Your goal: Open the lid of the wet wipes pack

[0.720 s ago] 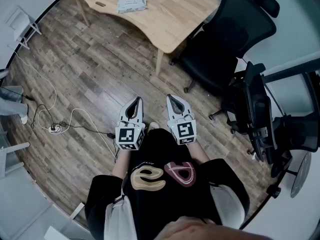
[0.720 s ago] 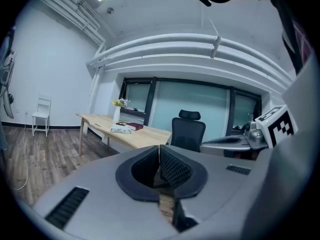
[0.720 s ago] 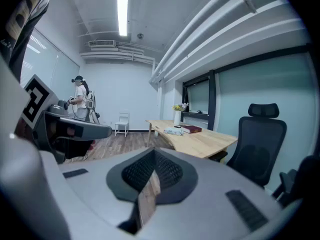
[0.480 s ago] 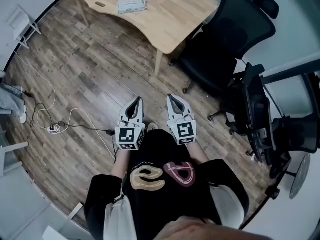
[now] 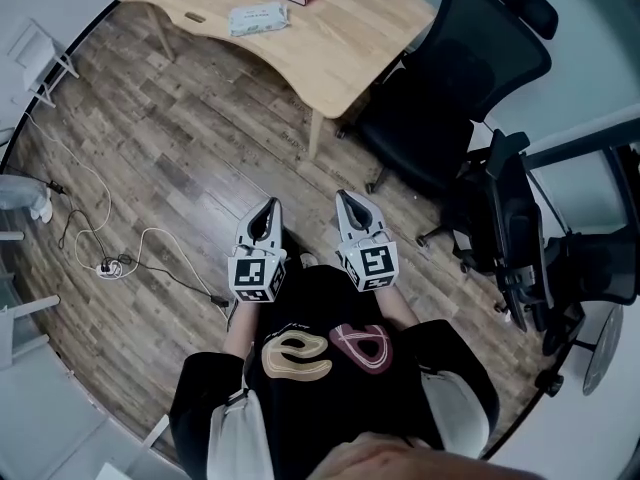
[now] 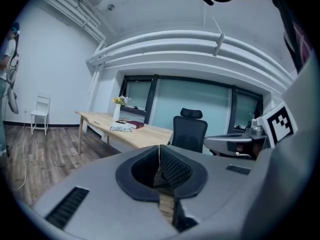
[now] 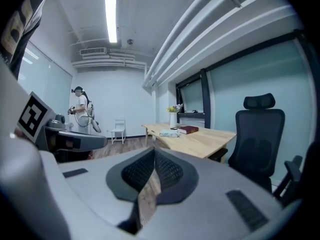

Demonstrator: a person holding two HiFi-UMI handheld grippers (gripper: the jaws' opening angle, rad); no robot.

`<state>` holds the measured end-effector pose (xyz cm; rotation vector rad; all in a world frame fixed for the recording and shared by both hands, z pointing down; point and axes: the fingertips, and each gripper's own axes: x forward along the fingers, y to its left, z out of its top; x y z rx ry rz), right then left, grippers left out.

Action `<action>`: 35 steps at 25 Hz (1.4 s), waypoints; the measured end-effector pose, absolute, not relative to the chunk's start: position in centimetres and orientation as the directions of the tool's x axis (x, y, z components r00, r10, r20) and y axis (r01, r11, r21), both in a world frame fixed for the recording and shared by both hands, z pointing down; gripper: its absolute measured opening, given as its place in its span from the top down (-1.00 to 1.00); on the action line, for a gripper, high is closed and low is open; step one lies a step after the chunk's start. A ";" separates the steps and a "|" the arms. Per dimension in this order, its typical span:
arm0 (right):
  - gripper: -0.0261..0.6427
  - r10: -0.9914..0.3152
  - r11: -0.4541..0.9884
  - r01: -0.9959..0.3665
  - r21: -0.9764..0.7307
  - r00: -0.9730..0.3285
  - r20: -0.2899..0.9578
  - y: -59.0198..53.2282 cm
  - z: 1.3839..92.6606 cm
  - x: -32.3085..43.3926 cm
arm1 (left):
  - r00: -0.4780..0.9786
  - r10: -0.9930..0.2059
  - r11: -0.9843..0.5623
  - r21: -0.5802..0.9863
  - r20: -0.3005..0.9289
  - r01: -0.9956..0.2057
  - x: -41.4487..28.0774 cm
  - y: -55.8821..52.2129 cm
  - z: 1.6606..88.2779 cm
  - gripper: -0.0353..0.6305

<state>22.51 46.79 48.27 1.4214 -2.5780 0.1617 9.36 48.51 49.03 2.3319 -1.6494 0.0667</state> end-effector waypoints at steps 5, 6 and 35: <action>0.89 -0.833 0.518 -0.856 0.003 -0.503 0.232 43.9 48.2 22.8 | 0.351 -0.915 -0.312 0.202 0.201 -0.929 8.6 45.2 49.2 0.84; 0.89 -0.834 0.516 -0.857 0.005 -0.501 0.230 43.2 48.1 22.7 | 0.354 -0.914 -0.315 0.202 0.200 -0.927 8.4 44.4 49.2 0.84; 0.89 -0.860 0.451 -0.892 0.027 -0.426 0.279 26.1 49.0 12.9 | 0.458 -0.870 -0.429 0.178 0.181 -0.886 -0.8 26.0 48.2 0.84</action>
